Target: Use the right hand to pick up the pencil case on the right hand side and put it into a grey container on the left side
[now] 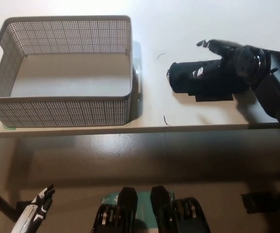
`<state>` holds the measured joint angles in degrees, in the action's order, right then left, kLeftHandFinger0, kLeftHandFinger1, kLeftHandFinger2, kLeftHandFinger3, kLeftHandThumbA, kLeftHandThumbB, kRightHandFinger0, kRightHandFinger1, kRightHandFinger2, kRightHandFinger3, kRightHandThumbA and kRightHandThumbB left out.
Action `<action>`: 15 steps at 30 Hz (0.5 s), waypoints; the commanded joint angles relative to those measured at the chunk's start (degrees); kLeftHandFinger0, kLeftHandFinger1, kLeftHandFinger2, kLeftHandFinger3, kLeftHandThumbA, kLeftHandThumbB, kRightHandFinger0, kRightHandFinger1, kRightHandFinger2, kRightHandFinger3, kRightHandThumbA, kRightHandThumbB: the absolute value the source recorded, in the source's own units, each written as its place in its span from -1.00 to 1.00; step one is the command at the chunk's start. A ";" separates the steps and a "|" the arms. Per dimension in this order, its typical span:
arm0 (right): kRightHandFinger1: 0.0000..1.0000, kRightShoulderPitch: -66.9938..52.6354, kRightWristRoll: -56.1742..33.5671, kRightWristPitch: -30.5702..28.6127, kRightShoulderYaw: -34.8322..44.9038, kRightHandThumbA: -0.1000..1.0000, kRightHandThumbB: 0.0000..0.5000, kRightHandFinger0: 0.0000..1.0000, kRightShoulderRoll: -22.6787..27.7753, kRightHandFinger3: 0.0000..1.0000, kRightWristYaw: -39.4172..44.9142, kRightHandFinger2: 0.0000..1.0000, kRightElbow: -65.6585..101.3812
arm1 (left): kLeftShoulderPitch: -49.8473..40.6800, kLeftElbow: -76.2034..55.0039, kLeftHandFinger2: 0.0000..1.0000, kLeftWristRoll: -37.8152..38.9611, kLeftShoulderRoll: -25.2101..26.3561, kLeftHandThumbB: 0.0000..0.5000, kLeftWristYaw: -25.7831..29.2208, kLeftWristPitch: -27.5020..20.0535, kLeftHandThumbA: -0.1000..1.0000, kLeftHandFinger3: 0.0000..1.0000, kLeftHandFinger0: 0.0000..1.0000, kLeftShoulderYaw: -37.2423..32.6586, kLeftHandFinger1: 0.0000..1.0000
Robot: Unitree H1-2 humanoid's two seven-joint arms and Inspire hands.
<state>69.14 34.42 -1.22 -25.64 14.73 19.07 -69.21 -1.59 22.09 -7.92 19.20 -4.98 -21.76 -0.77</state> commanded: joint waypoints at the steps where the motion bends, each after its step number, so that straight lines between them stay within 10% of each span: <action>1: 1.00 3.39 -2.06 -2.84 0.52 0.77 1.00 1.00 -1.16 1.00 -0.27 1.00 -3.84 | -0.43 -2.04 1.00 -0.33 0.99 1.00 -0.20 -2.42 1.00 1.00 1.00 -0.12 1.00; 15: 1.00 -1.83 -0.40 -2.22 -1.78 0.71 1.00 1.00 -7.06 1.00 -5.39 1.00 -12.12 | -4.54 -4.48 1.00 0.43 1.37 1.00 0.04 -3.96 1.00 1.00 1.00 0.90 1.00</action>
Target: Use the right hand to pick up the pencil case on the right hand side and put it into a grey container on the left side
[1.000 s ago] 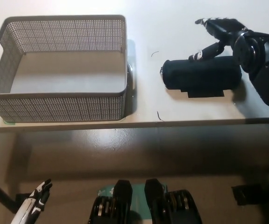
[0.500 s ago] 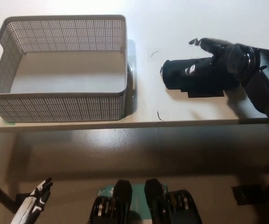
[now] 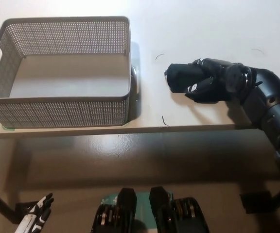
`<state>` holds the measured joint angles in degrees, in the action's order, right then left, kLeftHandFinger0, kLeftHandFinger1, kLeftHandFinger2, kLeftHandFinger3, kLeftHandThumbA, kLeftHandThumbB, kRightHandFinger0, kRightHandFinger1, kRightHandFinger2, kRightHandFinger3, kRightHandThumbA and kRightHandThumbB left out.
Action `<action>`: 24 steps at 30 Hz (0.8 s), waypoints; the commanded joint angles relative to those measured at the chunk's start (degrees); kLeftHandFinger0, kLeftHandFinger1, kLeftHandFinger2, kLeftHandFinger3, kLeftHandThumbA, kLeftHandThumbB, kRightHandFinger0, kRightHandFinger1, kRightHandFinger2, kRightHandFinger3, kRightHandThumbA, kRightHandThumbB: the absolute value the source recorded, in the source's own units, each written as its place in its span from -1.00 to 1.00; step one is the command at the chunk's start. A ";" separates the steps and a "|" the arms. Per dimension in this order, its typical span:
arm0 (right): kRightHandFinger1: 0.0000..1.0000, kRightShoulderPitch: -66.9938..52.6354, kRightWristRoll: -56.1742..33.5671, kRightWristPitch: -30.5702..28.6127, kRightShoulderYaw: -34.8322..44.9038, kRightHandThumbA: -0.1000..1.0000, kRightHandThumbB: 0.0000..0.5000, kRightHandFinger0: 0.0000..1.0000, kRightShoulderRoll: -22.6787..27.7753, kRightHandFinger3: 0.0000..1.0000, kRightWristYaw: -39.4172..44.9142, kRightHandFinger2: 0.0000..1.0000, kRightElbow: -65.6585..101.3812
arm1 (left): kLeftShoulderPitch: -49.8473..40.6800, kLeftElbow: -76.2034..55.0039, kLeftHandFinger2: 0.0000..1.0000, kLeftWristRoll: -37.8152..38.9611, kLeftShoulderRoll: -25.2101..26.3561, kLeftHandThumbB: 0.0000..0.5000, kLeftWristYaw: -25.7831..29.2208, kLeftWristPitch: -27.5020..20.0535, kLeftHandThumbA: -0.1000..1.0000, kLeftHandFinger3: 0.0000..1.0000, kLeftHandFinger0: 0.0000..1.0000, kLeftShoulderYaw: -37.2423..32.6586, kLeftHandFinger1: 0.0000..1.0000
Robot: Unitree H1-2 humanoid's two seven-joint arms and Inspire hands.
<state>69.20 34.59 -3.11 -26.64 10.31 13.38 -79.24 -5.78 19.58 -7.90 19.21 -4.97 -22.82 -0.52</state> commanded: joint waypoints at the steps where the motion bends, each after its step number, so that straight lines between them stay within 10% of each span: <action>1: 1.00 -2.05 -0.57 -0.38 -0.91 0.71 1.00 1.00 -2.68 1.00 0.08 1.00 -2.27 | -0.26 -1.96 1.00 0.30 1.40 1.00 0.03 -2.84 1.00 1.00 1.00 0.64 1.00; 16: 1.00 -3.95 3.50 1.86 -6.93 -0.30 0.86 1.00 -1.78 1.00 -8.96 1.00 -3.22 | 3.17 0.03 1.00 0.52 1.43 1.00 -0.25 -3.34 1.00 1.00 1.00 0.55 1.00; 17: 0.67 -4.43 4.14 0.68 -8.06 -0.72 0.48 0.41 -1.35 0.88 -12.82 0.74 -3.06 | 3.47 0.15 1.00 0.10 1.53 1.00 -0.09 -3.58 1.00 1.00 1.00 0.47 1.00; 18: -0.52 -4.93 4.17 -0.18 -8.22 -0.99 -0.07 -0.77 -0.90 -0.06 -17.66 -0.16 -2.82 | 3.68 0.01 1.00 -0.22 1.53 1.00 0.09 -3.59 1.00 1.00 1.00 0.46 1.00; 22: -0.03 -4.72 2.68 -0.75 -7.15 -1.00 -0.36 -0.85 -0.07 0.81 -22.37 0.73 -2.65 | 4.49 0.24 1.00 -0.38 1.56 1.00 -0.07 -3.62 1.00 1.00 1.00 0.26 1.00; 24: 0.18 -4.44 2.11 -1.34 -6.54 -1.00 -0.34 -0.76 0.32 0.97 -23.63 0.82 -2.60 | 4.93 0.45 1.00 -0.65 1.56 1.00 0.03 -3.41 1.00 1.00 1.00 0.21 1.00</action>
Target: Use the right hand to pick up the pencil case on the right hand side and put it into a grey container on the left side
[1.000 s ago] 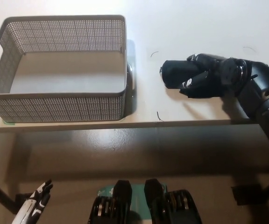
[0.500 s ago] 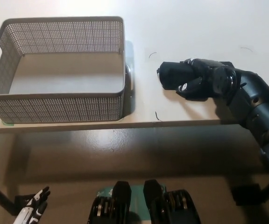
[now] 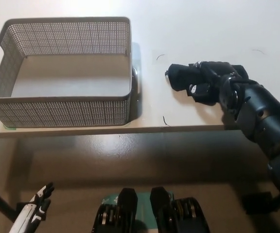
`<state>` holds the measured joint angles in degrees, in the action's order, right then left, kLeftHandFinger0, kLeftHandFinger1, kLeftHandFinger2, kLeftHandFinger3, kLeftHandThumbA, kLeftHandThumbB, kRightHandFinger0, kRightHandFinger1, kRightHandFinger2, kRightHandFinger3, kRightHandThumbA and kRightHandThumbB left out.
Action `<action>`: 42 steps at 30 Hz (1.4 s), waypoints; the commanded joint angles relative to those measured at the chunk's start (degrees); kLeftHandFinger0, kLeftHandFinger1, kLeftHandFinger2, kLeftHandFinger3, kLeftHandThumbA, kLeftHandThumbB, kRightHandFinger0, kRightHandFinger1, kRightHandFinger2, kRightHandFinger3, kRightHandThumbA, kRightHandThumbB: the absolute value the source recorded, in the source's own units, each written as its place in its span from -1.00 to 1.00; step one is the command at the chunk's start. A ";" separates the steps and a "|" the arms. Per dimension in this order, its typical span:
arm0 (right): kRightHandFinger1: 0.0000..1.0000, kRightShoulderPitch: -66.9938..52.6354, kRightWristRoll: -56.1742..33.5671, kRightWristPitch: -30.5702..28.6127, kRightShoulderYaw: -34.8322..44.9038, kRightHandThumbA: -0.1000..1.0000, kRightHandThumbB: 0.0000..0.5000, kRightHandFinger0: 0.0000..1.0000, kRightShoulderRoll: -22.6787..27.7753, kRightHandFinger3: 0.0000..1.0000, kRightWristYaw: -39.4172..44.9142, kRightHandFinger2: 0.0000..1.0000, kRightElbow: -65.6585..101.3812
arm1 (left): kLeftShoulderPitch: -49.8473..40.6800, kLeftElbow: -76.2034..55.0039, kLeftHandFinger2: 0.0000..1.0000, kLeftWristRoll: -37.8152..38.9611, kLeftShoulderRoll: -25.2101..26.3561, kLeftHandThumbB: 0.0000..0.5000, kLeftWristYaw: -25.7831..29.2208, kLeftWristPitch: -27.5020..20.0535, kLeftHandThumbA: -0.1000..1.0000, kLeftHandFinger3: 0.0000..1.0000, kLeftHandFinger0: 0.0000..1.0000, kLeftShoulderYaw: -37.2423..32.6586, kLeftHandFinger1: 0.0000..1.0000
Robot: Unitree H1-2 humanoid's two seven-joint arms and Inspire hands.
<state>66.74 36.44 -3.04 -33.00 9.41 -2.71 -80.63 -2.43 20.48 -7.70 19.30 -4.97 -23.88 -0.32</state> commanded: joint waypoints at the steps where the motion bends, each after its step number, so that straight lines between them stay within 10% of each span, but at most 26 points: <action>1: 0.19 -1.79 -0.06 -1.75 0.21 -1.00 -0.32 -0.73 1.45 0.96 -8.12 0.81 -1.21 | 1.83 -0.07 1.00 -0.95 1.51 1.00 0.10 -2.59 1.00 1.00 1.00 -0.01 1.00; 10: -0.09 -1.13 -0.89 -6.96 1.70 -1.00 -0.31 -1.00 2.81 0.44 -14.55 0.71 -0.41 | 2.79 0.87 1.00 -0.37 1.47 1.00 -0.17 -2.96 1.00 1.00 1.00 -0.07 1.00; 14: -0.17 -0.10 -1.28 -8.93 2.46 -1.00 -0.25 -1.00 3.10 0.73 -17.26 0.71 0.30 | 2.64 0.92 1.00 -0.62 1.61 1.00 -0.25 -2.40 1.00 1.00 1.00 -0.12 1.00; 20: -0.21 3.40 -1.32 -12.96 3.95 -1.00 -0.35 -0.91 3.97 0.69 -20.31 0.63 3.43 | 2.75 1.49 1.00 -0.50 1.66 1.00 -0.20 -3.04 1.00 1.00 1.00 -0.19 1.00; 23: -0.54 5.13 -1.41 -15.88 4.94 -1.00 -0.53 -1.00 4.81 0.51 -21.45 0.38 6.69 | 2.70 1.28 1.00 -0.97 1.70 1.00 -0.17 -2.65 1.00 1.00 1.00 -0.23 1.00; 31: -0.07 7.00 -0.91 -11.69 8.60 -1.00 -0.54 -1.00 5.84 1.00 -17.49 0.71 24.99 | 2.43 1.69 1.00 -0.82 1.67 1.00 -0.36 -3.04 1.00 1.00 1.00 -0.47 1.00; 42: -0.09 8.59 -0.53 -6.57 9.73 -1.00 -0.35 -1.00 1.04 0.84 -10.63 0.53 46.74 | 1.13 2.12 1.00 -2.46 0.90 1.00 -0.31 -2.85 1.00 1.00 1.00 -2.10 1.00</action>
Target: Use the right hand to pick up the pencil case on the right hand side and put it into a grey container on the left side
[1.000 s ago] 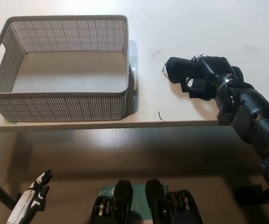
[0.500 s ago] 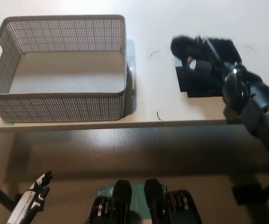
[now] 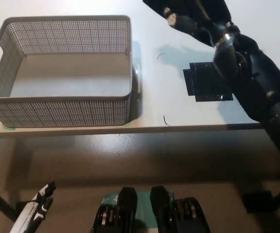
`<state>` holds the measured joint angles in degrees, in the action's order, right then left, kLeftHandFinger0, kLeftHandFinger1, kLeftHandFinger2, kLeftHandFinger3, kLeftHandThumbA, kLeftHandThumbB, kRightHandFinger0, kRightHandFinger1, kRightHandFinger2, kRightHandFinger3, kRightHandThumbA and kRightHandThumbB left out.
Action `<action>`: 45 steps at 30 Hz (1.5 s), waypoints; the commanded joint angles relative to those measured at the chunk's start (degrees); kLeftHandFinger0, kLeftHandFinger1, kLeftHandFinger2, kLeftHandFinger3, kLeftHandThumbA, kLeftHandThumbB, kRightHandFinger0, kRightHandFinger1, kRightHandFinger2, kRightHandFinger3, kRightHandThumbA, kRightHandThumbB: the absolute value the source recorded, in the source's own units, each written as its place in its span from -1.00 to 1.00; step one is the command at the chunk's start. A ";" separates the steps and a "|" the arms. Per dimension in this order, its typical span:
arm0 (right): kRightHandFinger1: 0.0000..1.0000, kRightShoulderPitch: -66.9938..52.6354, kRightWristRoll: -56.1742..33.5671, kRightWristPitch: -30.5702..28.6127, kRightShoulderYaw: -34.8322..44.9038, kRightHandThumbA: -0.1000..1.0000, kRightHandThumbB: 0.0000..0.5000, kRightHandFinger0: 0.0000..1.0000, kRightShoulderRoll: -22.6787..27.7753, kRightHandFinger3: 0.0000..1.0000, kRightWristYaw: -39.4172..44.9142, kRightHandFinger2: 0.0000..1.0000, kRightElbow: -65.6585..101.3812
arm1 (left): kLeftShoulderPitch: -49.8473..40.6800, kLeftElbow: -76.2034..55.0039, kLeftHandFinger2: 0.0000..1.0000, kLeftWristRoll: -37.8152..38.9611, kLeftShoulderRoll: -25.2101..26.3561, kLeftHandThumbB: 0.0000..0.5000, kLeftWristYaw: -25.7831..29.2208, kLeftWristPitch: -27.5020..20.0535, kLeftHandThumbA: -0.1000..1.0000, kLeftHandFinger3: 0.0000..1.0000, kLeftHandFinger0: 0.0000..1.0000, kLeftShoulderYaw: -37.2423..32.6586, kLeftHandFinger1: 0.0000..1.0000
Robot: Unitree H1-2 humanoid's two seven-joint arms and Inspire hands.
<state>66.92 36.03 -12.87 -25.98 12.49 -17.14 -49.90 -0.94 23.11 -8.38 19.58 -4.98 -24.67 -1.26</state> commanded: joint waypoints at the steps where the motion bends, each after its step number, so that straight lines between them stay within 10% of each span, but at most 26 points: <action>1: -0.16 9.12 -0.85 4.17 2.97 -1.00 -0.24 -1.00 -4.00 0.87 4.32 0.52 17.49 | -0.27 0.03 1.00 -1.72 0.62 1.00 -0.31 -2.26 1.00 1.00 1.00 -1.67 1.00; 16: -0.28 19.11 -1.79 3.96 2.62 -1.00 -0.36 -0.98 -23.27 0.80 2.64 0.55 1.96 | 1.57 2.52 1.00 -3.53 -0.84 1.00 0.51 -2.26 1.00 0.94 1.00 -5.85 1.00; 21: -0.80 20.43 -0.57 1.23 1.43 -1.00 -0.19 -1.00 -25.06 -0.24 1.20 -0.22 -3.36 | 2.13 2.72 1.00 -3.89 -1.56 1.00 0.35 -2.26 1.00 0.88 1.00 -7.06 1.00; 26: -0.50 21.70 -0.43 -0.39 0.99 -1.00 -0.11 -0.70 -26.55 0.31 -1.47 -0.19 -11.36 | 2.59 2.22 1.00 -4.75 -1.69 1.00 0.08 -2.25 1.00 0.81 1.00 -8.16 1.00; 28: -0.96 22.42 -0.55 -0.52 0.90 -1.00 -0.22 -1.00 -26.59 -0.57 -2.38 -0.79 -15.48 | 2.83 2.00 1.00 -4.04 -2.03 1.00 -0.45 -1.90 1.00 0.77 1.00 -8.36 1.00; 29: -0.99 22.58 -0.65 -1.02 0.87 -1.00 -0.23 -1.00 -26.54 -0.66 -3.13 -0.87 -17.29 | 2.80 1.64 1.00 -3.52 -2.12 1.00 -1.01 -1.36 1.00 0.77 1.00 -8.43 1.00; 33: -1.00 22.76 -0.22 -0.40 -0.20 -1.00 -0.32 -1.00 -25.56 -0.55 -4.12 -0.79 -23.07 | 2.88 1.20 1.00 -1.86 -2.39 1.00 -2.10 -2.18 1.00 0.69 1.00 -8.79 1.00; 37: -0.86 22.15 0.10 -0.05 -1.23 -1.00 -0.35 -1.00 -24.32 0.71 -5.64 0.36 -26.24 | 2.94 0.65 1.00 -1.85 -2.34 1.00 -2.49 -2.18 1.00 0.66 1.00 -9.09 1.00; 42: -0.58 21.96 -0.88 0.16 -0.88 -1.00 -0.67 -1.00 -23.20 0.74 -4.98 0.56 -28.25 | 3.47 -0.05 1.00 -2.72 -2.68 1.00 -2.39 -2.09 1.00 0.64 1.00 -9.45 1.00; 45: -0.44 22.11 -1.38 1.65 -0.76 -1.00 -0.36 -1.00 -22.83 0.73 -2.01 0.49 -29.21 | 4.13 0.53 1.00 -2.86 -2.69 1.00 -2.18 -2.13 1.00 0.62 1.00 -9.51 1.00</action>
<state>85.23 35.69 -11.09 -26.97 -11.27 -19.08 -78.95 1.85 24.56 -11.01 17.26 -6.67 -24.76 -10.57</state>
